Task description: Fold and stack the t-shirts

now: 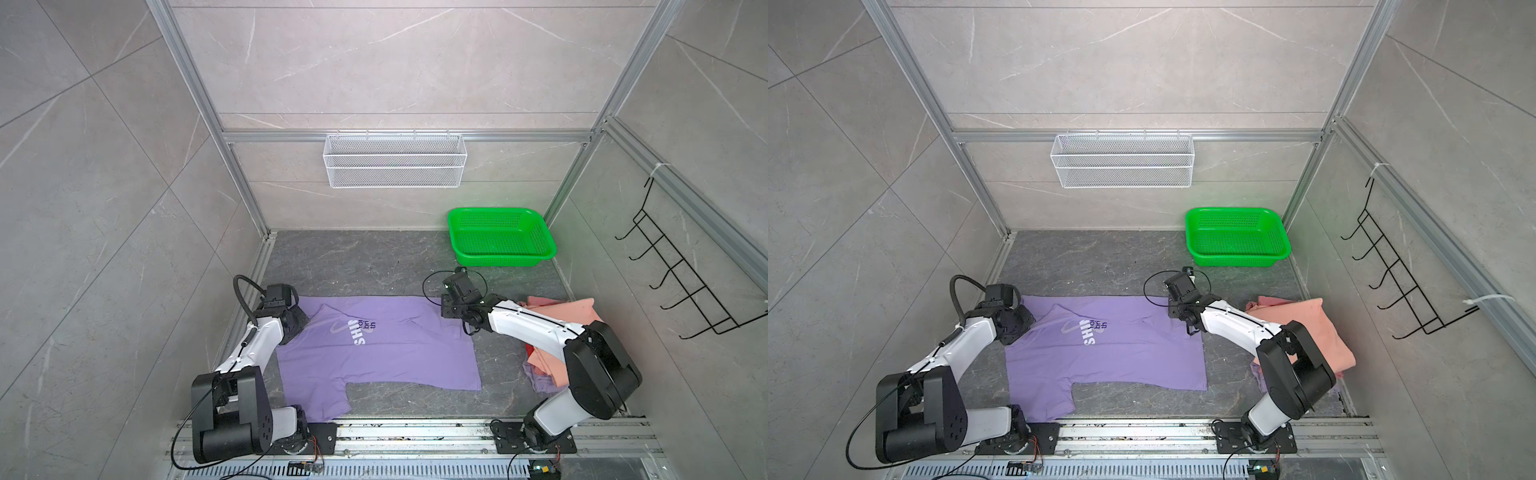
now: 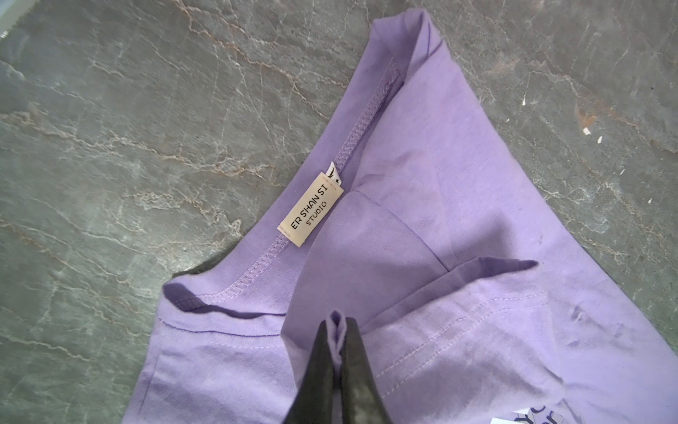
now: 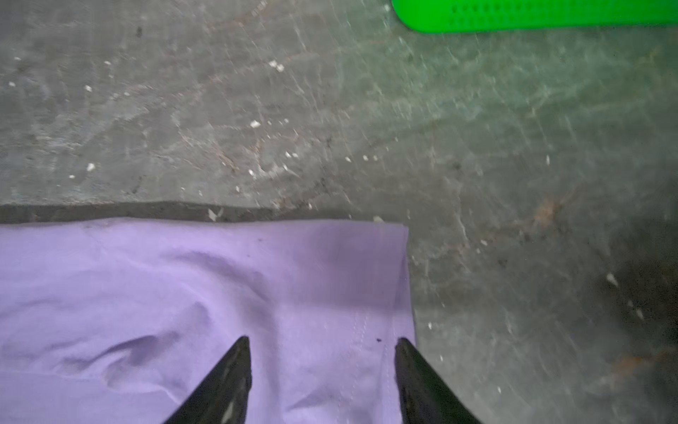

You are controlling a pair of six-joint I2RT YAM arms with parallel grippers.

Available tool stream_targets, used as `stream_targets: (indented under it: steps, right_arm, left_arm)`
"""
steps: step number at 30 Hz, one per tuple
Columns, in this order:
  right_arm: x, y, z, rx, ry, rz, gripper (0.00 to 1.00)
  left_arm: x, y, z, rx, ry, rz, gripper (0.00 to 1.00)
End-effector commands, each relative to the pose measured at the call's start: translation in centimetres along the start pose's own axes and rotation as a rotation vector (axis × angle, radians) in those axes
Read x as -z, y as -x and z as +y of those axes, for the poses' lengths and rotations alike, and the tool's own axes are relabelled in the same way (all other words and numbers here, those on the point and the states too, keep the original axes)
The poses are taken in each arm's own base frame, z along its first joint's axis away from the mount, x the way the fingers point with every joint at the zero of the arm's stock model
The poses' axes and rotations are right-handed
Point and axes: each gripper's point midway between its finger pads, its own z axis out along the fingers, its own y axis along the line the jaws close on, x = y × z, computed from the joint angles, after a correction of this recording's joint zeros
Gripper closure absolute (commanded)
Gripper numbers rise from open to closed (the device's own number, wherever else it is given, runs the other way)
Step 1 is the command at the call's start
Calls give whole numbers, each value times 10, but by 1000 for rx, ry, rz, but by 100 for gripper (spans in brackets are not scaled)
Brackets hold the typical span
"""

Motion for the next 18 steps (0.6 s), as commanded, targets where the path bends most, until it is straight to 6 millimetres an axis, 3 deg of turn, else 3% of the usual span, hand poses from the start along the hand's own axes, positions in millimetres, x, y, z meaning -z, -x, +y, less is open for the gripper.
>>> stream_targets:
  steps: [1, 5, 10, 18]
  right_arm:
    - [11, -32, -20, -197, -43, 86, 36]
    - [14, -55, -17, -297, 11, 150, 38]
    - [3, -80, -17, -366, 30, 203, 44]
    - [-11, -83, -11, -333, 61, 190, 51]
  left_arm:
    - [8, 5, -4, 10, -17, -24, 98]
    - [8, 5, -7, 10, -28, -20, 98]
    - [9, 6, -8, 10, -36, -24, 99]
    - [9, 6, -10, 11, -49, -22, 99]
